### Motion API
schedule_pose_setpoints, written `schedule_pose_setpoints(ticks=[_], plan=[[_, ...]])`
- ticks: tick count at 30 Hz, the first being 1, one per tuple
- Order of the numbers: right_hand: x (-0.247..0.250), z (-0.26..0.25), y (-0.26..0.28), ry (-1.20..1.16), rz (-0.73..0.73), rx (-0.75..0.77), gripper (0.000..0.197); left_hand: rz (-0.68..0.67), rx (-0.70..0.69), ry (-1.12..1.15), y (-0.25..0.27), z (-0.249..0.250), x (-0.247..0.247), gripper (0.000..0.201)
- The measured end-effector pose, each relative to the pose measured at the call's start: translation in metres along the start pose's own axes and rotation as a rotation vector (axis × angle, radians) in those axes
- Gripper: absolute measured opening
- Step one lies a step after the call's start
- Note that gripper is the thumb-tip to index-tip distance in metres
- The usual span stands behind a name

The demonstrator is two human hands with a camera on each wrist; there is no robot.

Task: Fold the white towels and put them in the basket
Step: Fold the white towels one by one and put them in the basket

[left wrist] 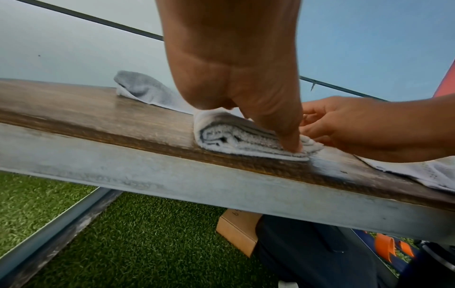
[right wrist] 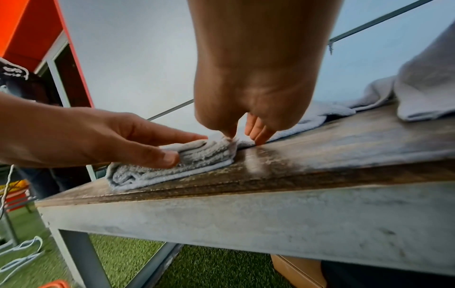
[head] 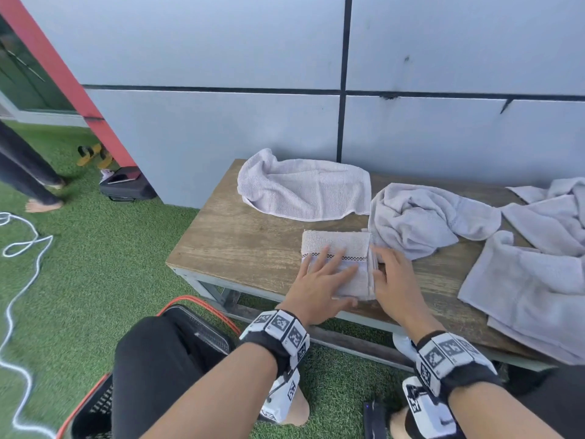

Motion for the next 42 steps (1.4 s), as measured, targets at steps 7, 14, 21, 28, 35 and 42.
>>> schedule_pose_setpoints(ticks=[7, 14, 21, 28, 35, 42], plan=[[0.006, 0.008, 0.003, 0.024, -0.032, 0.019, 0.016, 0.116, -0.014, 0.208, -0.009, 0.017, -0.004, 0.048], [0.010, 0.010, -0.002, -0.070, -0.107, -0.045, 0.023, 0.114, -0.066, 0.170, -0.014, 0.036, -0.015, 0.049], [0.019, 0.014, -0.005, -0.258, -0.210, -0.277, 0.026, 0.062, -0.065, -0.016, -0.019, 0.036, -0.027, 0.055], [0.012, 0.009, -0.015, -0.038, -0.245, -0.298, 0.022, 0.087, -0.024, 0.497, -0.021, 0.031, -0.007, 0.052], [0.016, -0.015, -0.015, 0.199, 0.131, -0.062, 0.015, 0.160, 0.121, -0.069, -0.018, 0.014, -0.016, 0.065], [-0.030, -0.023, -0.012, 0.250, -0.203, 0.183, 0.058, 0.125, 0.221, 0.001, -0.017, -0.007, -0.010, 0.075]])
Point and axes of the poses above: each hand's wrist, its own y-axis away from the middle knuckle, its own x-axis out of the back of the hand, z = x × y, the point moved 4 cm from there along -y, towards the middle knuckle, and after that the axes turned 13 degrees about y, right-handed, at the moved point
